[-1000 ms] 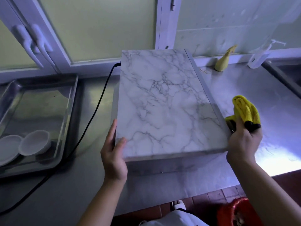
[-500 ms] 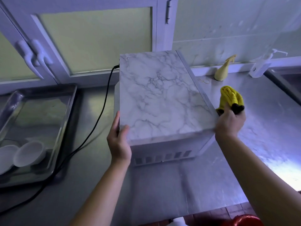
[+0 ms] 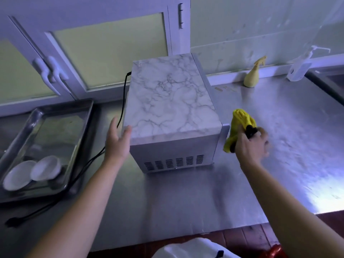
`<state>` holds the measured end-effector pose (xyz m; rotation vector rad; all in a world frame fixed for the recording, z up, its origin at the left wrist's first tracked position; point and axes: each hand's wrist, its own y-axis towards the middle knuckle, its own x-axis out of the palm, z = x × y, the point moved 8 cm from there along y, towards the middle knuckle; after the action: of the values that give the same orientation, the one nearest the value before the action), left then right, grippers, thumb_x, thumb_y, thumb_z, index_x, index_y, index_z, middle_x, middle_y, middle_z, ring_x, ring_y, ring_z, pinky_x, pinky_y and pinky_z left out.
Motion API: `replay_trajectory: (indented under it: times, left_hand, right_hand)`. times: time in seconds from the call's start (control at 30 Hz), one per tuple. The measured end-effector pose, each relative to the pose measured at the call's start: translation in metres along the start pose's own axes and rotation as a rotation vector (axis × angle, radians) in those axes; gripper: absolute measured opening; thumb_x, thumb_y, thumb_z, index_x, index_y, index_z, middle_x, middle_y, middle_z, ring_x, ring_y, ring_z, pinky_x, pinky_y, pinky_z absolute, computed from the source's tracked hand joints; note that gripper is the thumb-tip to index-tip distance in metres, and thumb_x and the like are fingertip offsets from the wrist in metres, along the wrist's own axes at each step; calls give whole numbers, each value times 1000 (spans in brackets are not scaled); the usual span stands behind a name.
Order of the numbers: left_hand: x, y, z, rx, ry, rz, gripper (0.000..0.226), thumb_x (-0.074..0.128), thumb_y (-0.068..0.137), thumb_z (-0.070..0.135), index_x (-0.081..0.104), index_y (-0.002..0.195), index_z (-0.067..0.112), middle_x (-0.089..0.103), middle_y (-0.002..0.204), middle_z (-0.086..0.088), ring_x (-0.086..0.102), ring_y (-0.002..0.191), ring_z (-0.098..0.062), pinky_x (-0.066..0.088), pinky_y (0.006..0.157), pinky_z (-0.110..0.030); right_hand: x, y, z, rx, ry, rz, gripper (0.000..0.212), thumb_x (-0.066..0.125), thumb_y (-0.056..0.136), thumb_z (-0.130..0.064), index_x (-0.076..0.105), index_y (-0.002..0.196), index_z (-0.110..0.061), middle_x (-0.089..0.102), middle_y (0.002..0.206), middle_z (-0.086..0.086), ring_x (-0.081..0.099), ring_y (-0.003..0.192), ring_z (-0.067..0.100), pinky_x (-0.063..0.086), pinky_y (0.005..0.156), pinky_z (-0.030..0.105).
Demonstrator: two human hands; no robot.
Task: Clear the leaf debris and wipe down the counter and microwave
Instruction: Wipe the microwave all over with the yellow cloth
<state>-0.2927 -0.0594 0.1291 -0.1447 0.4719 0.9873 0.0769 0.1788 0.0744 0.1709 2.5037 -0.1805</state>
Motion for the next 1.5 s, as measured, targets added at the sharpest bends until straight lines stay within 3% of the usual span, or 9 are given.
replay_trajectory:
  times: [0.13, 0.3, 0.4, 0.5, 0.7, 0.93, 1.07, 1.2, 1.5]
  left_hand:
    - [6, -19, 67, 412, 348, 29, 52, 62, 94, 12, 49, 144, 10, 42, 152, -10, 34, 143, -25, 22, 118, -31]
    - [69, -6, 101, 419, 581, -229, 53, 56, 98, 31, 42, 149, 26, 26, 162, -3, 14, 152, -23, 11, 121, -32]
    - [93, 17, 100, 309, 707, -320, 60, 50, 99, 42, 29, 154, 34, 14, 166, 1, 6, 153, -23, 7, 122, -37]
    - [108, 36, 100, 291, 814, -380, 62, 47, 99, 46, 22, 155, 38, 11, 166, 3, 5, 153, -22, 6, 122, -37]
    - [117, 57, 87, 372, 1011, -540, 62, 37, 97, 64, 18, 154, 48, 9, 166, 7, 4, 153, -20, 4, 123, -41]
    - [103, 62, 76, 551, 907, -591, 79, 17, 81, 78, 21, 154, 47, 12, 166, 6, 8, 153, -18, 7, 124, -44]
    - [106, 67, 69, 583, 895, -568, 68, 20, 89, 73, 16, 153, 50, 8, 167, 8, 5, 153, -18, 3, 122, -41]
    - [111, 67, 67, 620, 887, -569, 61, 23, 97, 67, 13, 154, 48, 6, 167, 4, 4, 153, -23, 3, 122, -45]
    - [115, 66, 69, 651, 878, -581, 65, 20, 96, 66, 13, 156, 41, 6, 167, -3, 5, 152, -33, 1, 121, -51]
  right_hand:
    - [-4, -19, 52, 73, 182, -145, 39, 52, 87, -47, 62, 92, -9, 64, 97, 11, 59, 101, 33, 44, 88, 47]
    - [-10, -31, 26, 119, 687, -113, 11, 54, 95, -43, 60, 94, -33, 59, 77, 2, 63, 63, 18, 50, 55, 29]
    - [-3, -53, -27, -205, 834, -145, 42, 48, 98, -36, 47, 140, -41, 59, 128, -8, 60, 114, 19, 45, 101, 40]
    - [26, -88, -54, -427, 625, -151, 74, 47, 88, -13, 23, 154, -34, 13, 163, -14, 13, 153, 13, 9, 124, 44]
    - [55, -90, -38, -315, 674, -24, 76, 41, 83, -31, 12, 153, -41, -5, 159, -32, -3, 154, 8, -3, 122, 50]
    - [56, -95, -43, -199, 835, 63, 62, 48, 93, -30, 19, 144, -51, 15, 165, -11, 6, 150, -2, 1, 123, 33]
    - [52, -100, -41, -60, 922, 264, 61, 53, 94, -31, 39, 152, -17, 34, 160, -1, 22, 148, 4, 16, 119, 14]
    - [62, -114, -51, 24, 919, 371, 62, 52, 90, -37, 49, 145, -6, 50, 150, 8, 42, 141, 21, 30, 116, 38]
    - [134, -200, -74, 71, 911, 351, 64, 54, 88, -40, 50, 145, -12, 51, 150, 4, 43, 141, 20, 32, 117, 42]
